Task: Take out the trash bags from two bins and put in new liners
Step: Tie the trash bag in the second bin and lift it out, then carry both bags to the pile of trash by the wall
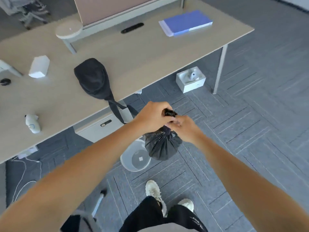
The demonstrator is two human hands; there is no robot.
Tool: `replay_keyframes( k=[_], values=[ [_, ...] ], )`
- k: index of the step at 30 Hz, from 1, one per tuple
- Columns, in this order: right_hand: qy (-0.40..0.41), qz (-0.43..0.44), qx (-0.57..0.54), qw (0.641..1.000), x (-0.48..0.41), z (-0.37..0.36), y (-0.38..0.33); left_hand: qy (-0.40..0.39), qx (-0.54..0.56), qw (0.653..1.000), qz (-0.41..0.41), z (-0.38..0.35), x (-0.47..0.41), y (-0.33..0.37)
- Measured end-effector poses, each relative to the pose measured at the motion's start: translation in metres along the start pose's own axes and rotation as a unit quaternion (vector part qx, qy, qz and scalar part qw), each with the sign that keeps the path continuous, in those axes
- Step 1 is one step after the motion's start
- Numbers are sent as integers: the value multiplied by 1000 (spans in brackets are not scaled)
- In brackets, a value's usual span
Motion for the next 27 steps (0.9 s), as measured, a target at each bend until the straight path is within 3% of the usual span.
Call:
replay_keyframes(
  k=[7,12,15,19,27],
  values=[
    [169,-23,-54,984,77,89,24,-89,34,987,-130,-20,-29,92],
    [313,-85,-86,942,149,131,36,-218,-57,938,-263,-60,-43,159],
    [404,-120,-112,900,198,142,38,-258,-101,899,-339,-89,-43,197],
    [512,-178,-130,830,268,144,43,-303,-78,843,-437,-123,-20,250],
    [676,-231,-144,685,417,108,62,-315,-124,712,-615,-193,92,350]
  ],
)
Point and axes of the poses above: each hand's wrist, its own x-axis away from the middle knuckle, its own z-axis out of the back of the hand, y = z × x, the point moved 4 cm from there along -x, towards the middle knuckle, and after that the axes turned 8 degrees about -x, right-handed, at the moved point
